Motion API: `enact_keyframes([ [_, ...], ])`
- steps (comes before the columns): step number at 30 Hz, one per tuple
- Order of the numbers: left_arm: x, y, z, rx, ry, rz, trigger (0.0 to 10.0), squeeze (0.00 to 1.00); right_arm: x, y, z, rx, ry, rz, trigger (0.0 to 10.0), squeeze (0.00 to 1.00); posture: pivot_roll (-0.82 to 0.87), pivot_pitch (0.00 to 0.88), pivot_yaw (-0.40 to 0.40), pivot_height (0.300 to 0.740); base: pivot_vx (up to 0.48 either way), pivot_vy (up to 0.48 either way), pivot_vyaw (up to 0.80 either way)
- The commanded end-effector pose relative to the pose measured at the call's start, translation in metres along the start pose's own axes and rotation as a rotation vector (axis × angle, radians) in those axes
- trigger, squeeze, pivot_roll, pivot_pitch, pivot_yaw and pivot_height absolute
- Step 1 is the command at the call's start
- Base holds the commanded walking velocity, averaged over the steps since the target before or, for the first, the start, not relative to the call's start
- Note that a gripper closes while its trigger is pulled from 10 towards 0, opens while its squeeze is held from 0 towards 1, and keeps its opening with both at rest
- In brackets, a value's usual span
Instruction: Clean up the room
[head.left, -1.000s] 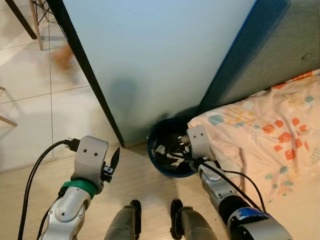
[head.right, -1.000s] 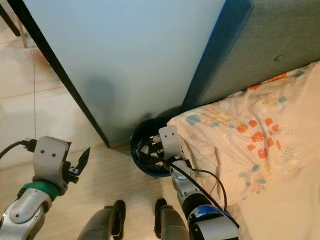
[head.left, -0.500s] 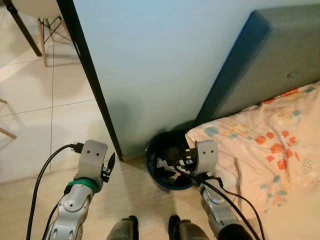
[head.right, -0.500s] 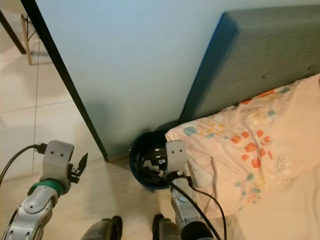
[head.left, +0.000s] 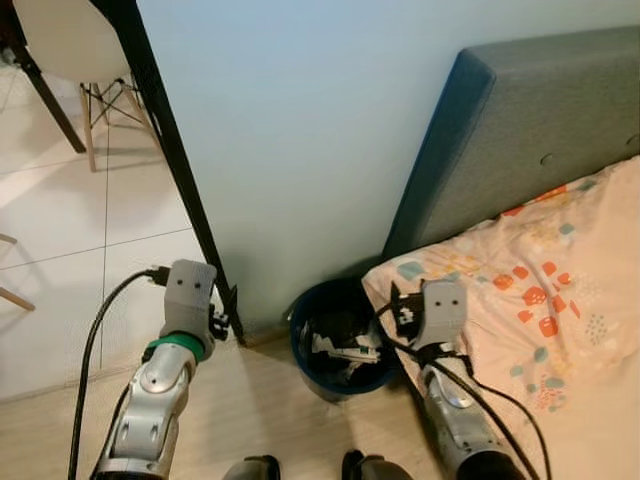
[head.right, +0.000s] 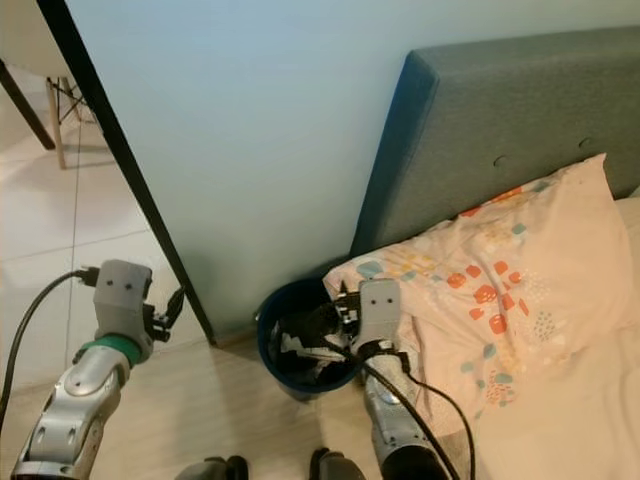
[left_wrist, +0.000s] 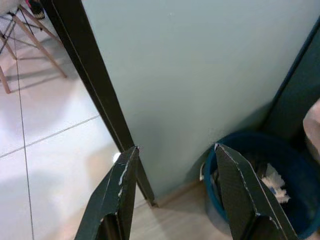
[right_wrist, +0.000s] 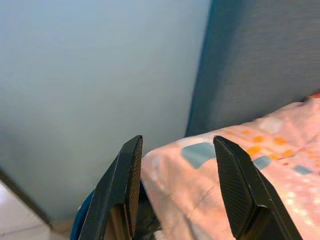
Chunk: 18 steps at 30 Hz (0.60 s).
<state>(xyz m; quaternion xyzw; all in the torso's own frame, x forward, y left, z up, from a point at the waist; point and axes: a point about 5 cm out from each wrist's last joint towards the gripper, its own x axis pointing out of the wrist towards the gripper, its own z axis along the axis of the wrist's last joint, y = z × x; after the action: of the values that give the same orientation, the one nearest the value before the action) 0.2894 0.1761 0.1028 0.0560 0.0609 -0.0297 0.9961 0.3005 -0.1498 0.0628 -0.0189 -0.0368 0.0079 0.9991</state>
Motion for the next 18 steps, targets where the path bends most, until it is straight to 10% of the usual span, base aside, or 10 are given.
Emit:
enact_keyframes([
  [1,-0.001,-0.001,-0.007,-0.022,0.03,-0.01,10.0,0.0,-0.001,-0.003,-0.002,0.01,0.013,-0.022,10.0,0.0,-0.01,0.071,0.057,0.74,0.0,0.0,0.0],
  [8,0.005,-0.013,0.004,0.009,0.02,-0.109,10.0,0.0,-0.005,-0.02,-0.001,-0.007,0.014,-0.046,10.0,0.0,-0.01,0.077,0.067,0.74,0.0,0.0,0.0],
  [14,-0.007,-0.008,-0.028,-0.012,0.135,-0.099,10.0,0.0,-0.012,-0.02,-0.009,-0.021,0.058,-0.018,10.0,0.0,-0.02,0.077,0.069,0.74,0.0,0.0,0.0],
  [18,0.015,0.002,0.002,-0.004,-0.02,0.018,10.0,0.0,0.009,-0.027,0.014,-0.016,-0.017,-0.04,10.0,0.0,-0.01,0.076,0.056,0.74,0.0,0.0,0.0],
])
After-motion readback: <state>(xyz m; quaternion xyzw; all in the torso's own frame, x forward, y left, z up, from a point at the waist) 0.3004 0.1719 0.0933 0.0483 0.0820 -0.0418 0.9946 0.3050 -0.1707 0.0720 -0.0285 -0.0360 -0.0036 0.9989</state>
